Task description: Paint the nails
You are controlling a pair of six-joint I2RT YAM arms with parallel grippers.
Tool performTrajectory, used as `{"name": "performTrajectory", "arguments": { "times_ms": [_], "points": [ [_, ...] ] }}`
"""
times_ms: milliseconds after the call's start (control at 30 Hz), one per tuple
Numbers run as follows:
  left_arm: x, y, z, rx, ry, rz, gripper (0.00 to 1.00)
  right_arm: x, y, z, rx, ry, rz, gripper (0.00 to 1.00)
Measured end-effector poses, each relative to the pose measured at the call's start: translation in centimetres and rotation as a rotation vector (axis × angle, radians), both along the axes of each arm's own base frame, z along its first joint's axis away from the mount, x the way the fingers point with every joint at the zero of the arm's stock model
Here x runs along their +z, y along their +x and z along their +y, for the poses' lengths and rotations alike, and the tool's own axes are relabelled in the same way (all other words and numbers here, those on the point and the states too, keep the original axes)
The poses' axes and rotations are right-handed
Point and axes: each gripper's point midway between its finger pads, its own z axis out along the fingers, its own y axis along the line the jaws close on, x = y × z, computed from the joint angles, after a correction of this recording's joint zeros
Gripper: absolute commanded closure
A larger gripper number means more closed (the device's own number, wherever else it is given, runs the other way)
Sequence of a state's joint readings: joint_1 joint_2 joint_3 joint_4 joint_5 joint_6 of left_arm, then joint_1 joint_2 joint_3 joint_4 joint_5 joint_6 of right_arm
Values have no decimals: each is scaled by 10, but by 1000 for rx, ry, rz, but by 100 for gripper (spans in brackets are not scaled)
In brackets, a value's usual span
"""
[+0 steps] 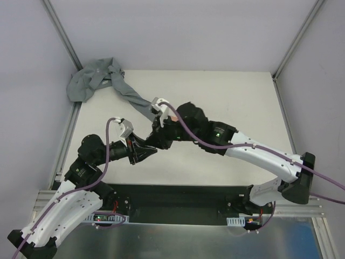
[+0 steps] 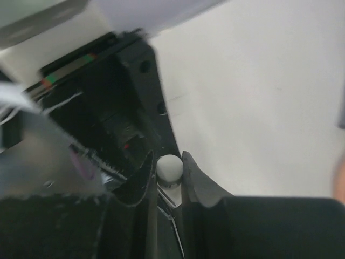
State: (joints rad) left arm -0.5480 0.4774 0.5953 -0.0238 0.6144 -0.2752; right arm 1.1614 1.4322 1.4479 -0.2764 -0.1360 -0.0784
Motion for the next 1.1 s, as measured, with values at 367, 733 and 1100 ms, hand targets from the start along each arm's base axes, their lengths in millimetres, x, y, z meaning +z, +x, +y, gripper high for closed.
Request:
{"name": "performTrajectory", "arguments": {
  "times_ms": [367,733,1100],
  "points": [
    [28,-35,-26,-313,-88,10,100,26,-32,-32,469,260,101,86],
    [18,1,-17,-110,-15,-57,100,35,27,-66,-165,162,136,32],
    [17,53,-8,116,66,-95,100,56,58,-41,-425,100,75,53]
  ]
}}
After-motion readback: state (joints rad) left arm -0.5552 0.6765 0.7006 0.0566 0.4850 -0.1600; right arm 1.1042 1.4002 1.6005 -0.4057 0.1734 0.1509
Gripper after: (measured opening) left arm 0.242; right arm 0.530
